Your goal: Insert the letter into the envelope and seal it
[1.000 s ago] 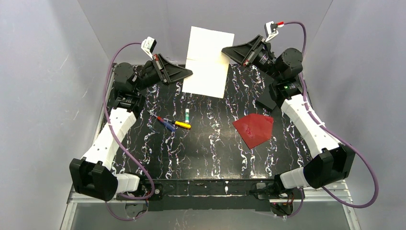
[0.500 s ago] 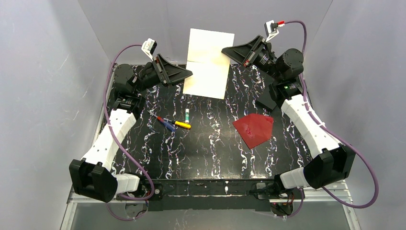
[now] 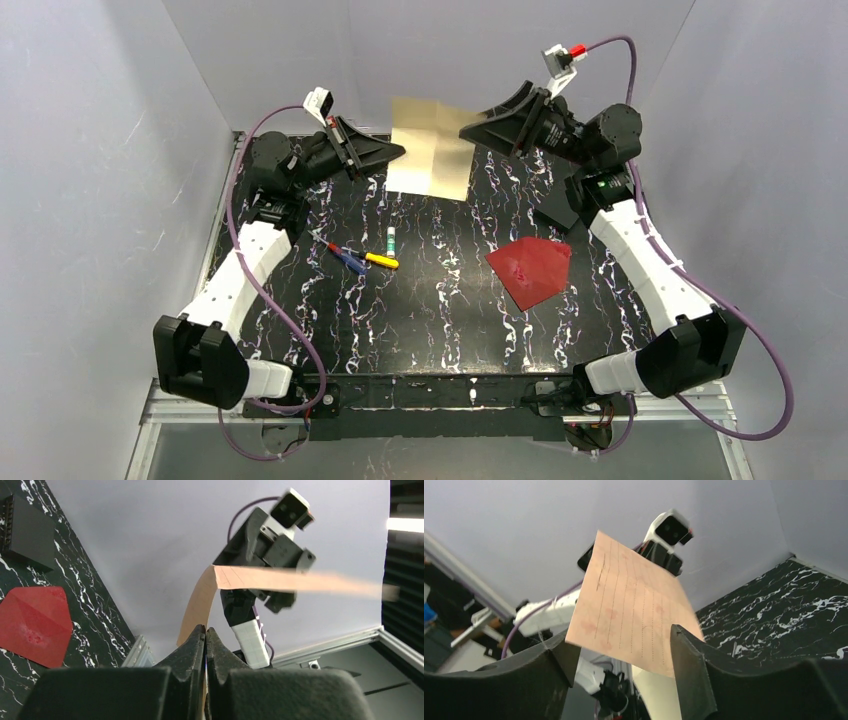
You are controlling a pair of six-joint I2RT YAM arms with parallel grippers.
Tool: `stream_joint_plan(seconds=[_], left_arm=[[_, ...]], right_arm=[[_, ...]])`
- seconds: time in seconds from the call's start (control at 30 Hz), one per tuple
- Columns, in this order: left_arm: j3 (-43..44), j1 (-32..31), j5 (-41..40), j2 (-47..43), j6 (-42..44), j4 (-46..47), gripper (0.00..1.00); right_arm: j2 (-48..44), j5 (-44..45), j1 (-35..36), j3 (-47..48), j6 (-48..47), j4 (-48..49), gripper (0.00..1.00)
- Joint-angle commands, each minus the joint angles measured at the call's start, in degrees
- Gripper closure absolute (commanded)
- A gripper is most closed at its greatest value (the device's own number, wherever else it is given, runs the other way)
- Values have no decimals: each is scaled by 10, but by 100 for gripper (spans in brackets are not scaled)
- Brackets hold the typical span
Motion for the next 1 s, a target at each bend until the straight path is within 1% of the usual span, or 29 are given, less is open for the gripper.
stream_joint_plan(seconds=[0.0, 0.07, 0.17, 0.23, 0.27, 0.3, 0.33, 0.4, 0.43, 0.53, 0.6, 0.63, 0.67, 0.7, 0.73, 0.8, 0.87, 0.97], left_arm=[[4, -1, -14, 10, -35, 13, 100], [12, -1, -14, 17, -40, 13, 100], [29, -2, -9, 27, -37, 14, 100], [36, -2, -8, 30, -27, 14, 100], [37, -2, -6, 31, -17, 14, 100], [38, -1, -2, 30, 2, 14, 100], [37, -1, 7, 28, 26, 13, 100], [33, -2, 37, 17, 80, 13, 100], [30, -2, 55, 8, 116, 13, 100], [4, -2, 79, -31, 201, 11, 100], [-5, -2, 95, -52, 243, 8, 100], [-6, -2, 101, -58, 259, 5, 100], [-4, -2, 107, -60, 269, 2, 100], [-1, -2, 117, -59, 272, 0, 100], [6, -2, 127, -56, 272, 0, 100], [23, -2, 155, -47, 264, -1, 100], [42, -2, 193, -39, 255, -1, 100], [58, -2, 229, -33, 242, 0, 100]], right_arm=[[-27, -131, 2, 1, -69, 6, 25], [-28, -171, 3, -5, -80, -12, 23], [-34, -201, 5, 1, -144, -100, 23], [-43, -169, 5, 18, -219, -200, 23], [-49, -131, 5, 35, -255, -252, 23], [-53, -87, 5, 49, -272, -288, 24], [-57, -39, 5, 61, -276, -303, 26], [-65, 36, 5, 74, -253, -296, 31], [-66, 47, 5, 72, -238, -279, 33], [-63, 43, 5, 62, -194, -216, 39], [-56, 42, 5, 67, -211, -233, 44], [-52, 40, 5, 74, -232, -258, 44], [-48, 31, 5, 82, -252, -276, 42], [-44, 11, 6, 90, -266, -289, 37], [-39, -14, 6, 97, -278, -304, 32], [-31, -81, 8, 114, -300, -339, 25], [-33, -115, 12, 112, -306, -342, 22], [-44, -132, 19, 99, -308, -334, 21]])
